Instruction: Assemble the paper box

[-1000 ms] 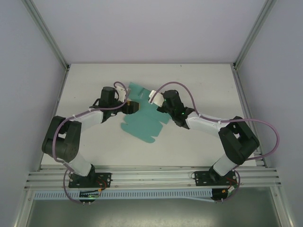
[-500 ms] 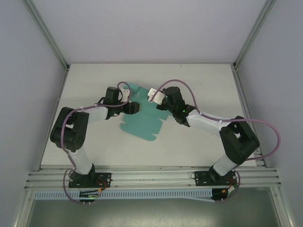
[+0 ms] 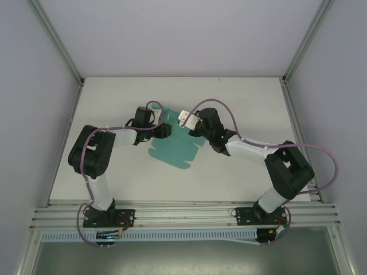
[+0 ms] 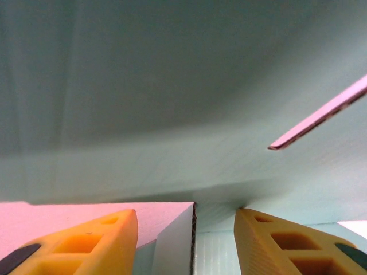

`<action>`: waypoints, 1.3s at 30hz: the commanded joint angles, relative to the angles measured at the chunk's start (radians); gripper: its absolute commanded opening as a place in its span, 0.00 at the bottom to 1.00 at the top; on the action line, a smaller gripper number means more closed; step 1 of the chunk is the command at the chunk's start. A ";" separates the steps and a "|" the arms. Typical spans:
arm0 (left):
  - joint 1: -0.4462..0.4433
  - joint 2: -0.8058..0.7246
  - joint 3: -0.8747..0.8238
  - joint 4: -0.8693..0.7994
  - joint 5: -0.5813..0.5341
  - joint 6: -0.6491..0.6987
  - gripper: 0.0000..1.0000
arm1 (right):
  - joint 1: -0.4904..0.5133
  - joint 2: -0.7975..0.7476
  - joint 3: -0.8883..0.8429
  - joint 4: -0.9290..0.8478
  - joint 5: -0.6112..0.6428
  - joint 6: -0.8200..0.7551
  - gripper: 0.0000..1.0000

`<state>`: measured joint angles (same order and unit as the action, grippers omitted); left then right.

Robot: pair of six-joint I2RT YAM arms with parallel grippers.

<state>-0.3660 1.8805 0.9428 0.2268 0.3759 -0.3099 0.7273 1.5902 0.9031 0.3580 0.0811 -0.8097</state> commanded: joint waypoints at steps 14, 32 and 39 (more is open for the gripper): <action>-0.009 0.035 0.008 0.042 0.023 -0.086 0.42 | 0.167 0.135 -0.079 0.074 0.207 0.022 0.00; -0.002 -0.099 -0.007 -0.055 -0.056 0.055 0.63 | 0.086 -0.003 -0.036 -0.017 0.097 -0.063 0.00; 0.088 -0.218 -0.054 -0.052 0.200 0.158 0.76 | -0.023 -0.157 0.036 -0.281 -0.194 -0.019 0.00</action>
<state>-0.3183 1.7153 0.9119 0.1761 0.4465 -0.2291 0.7441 1.4891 0.8856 0.2596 0.0834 -0.8490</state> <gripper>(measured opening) 0.756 0.045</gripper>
